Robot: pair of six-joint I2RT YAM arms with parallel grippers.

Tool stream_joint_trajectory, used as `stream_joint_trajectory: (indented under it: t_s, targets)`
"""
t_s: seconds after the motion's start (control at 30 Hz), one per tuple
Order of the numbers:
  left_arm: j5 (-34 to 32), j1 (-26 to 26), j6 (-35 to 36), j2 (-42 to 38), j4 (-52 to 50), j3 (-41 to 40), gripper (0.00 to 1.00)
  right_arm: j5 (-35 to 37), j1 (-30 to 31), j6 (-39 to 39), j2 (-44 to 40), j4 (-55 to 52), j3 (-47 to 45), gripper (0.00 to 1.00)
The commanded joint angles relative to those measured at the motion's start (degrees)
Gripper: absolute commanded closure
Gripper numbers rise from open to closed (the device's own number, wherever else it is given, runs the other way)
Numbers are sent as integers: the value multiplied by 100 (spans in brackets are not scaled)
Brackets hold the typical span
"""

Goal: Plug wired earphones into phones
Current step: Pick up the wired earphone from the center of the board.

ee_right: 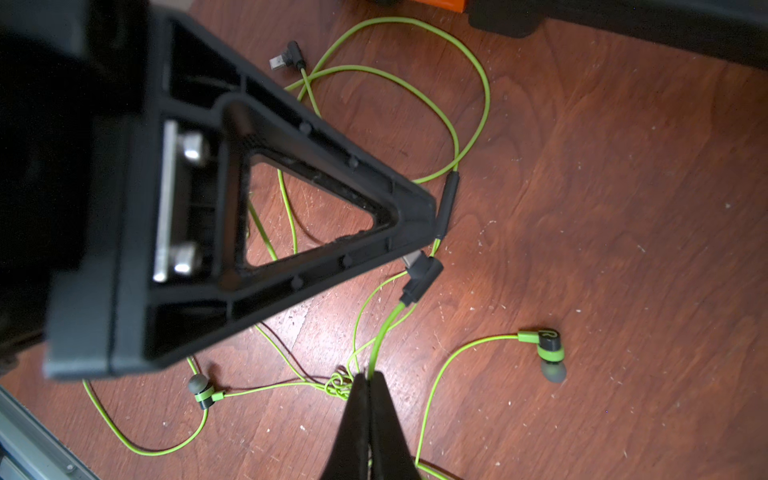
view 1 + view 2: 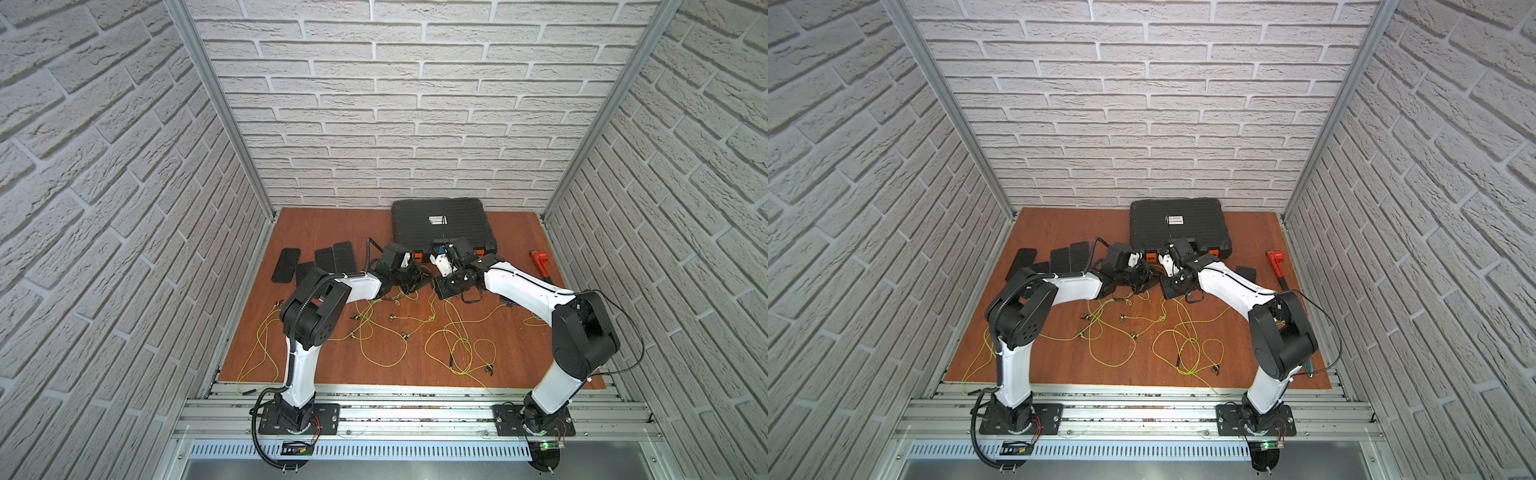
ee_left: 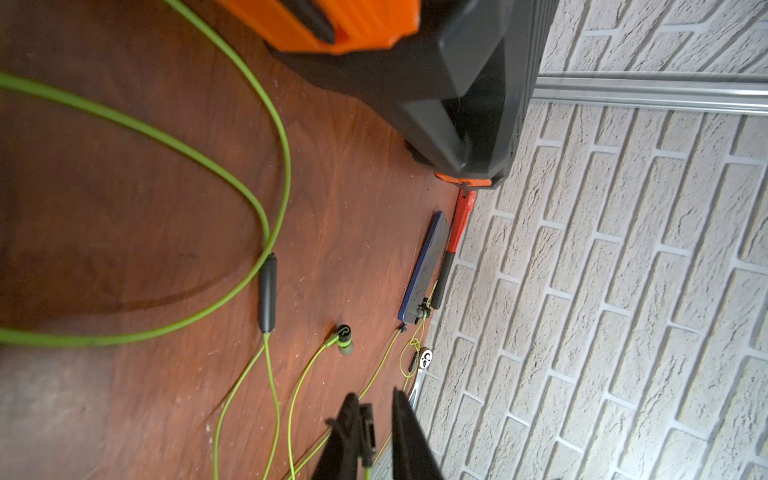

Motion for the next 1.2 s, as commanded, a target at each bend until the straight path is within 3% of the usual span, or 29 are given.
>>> stream_joint_trajectory:
  t_s: [0.0,0.33,0.37,0.47,0.53,0.83,1.07,1.13,1.17]
  targets:
    - [76,-29,9,-199,232,-76,88,53,52,8,12,165,85,95]
    - [109,-29,23,-175,327,-106,96,41,43,19,3,201,111,95]
    - [119,-29,22,-172,333,-110,95,39,48,22,2,201,118,95]
    - [128,-31,23,-166,371,-142,79,32,52,24,2,193,126,95]
    - [136,-29,-1,-158,425,-150,77,48,48,13,3,188,129,95]
    - [114,-29,-23,-181,479,-196,92,94,48,7,-6,166,138,95]
    - [130,-33,38,-160,499,-211,97,59,32,25,-62,197,137,94]
    - [141,-3,62,-161,518,-222,100,-30,-39,34,-140,171,121,89]
    - [162,24,97,-157,541,-220,100,-202,-132,47,-199,122,128,81]
